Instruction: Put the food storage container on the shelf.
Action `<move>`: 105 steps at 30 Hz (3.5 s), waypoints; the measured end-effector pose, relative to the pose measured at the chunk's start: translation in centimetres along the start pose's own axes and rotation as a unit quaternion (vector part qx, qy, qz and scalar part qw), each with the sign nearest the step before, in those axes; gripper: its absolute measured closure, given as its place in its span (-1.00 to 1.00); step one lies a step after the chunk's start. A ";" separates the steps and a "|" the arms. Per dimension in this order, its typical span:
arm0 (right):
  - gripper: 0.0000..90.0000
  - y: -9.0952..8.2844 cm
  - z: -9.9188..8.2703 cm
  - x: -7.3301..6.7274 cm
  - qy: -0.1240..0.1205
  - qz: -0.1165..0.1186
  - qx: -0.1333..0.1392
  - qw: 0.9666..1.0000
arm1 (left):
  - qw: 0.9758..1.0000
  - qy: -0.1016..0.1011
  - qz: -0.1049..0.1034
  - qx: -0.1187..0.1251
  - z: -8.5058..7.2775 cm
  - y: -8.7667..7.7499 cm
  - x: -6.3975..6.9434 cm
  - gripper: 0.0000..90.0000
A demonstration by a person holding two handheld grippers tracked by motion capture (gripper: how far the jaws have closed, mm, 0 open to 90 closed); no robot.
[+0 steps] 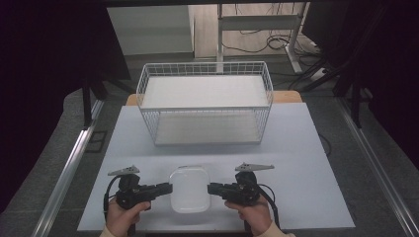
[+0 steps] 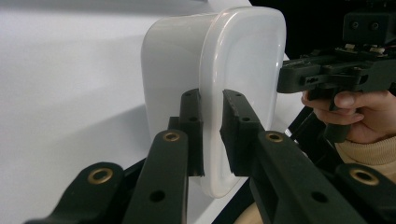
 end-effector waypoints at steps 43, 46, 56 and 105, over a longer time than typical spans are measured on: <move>0.80 -4.5 10.2 -4.6 -0.071 -0.003 0.069 0.995 | 0.996 0.081 0.004 0.044 12.8 -1.6 0.5 0.75; 0.80 -4.8 10.9 -5.0 -0.075 -0.002 0.072 0.995 | 0.995 0.083 0.002 0.046 13.6 -1.7 0.6 0.75; 0.79 -5.6 12.7 -5.7 -0.081 -0.006 0.079 0.994 | 0.994 0.093 0.004 0.049 15.8 -1.8 0.8 0.75; 0.79 -7.1 23.6 -6.9 -0.077 -0.001 0.088 0.993 | 0.994 0.098 -0.002 0.049 26.9 -1.4 -2.1 0.76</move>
Point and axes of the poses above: each handheld gripper's, and its own axes: y roughly forward along the jaws, z roughly out of its top, x roughly to its right, the point moved 2 cm from there along y, roughly forward along the jaws, and after that the axes turned 15 degrees about y, right-handed, at the moved point
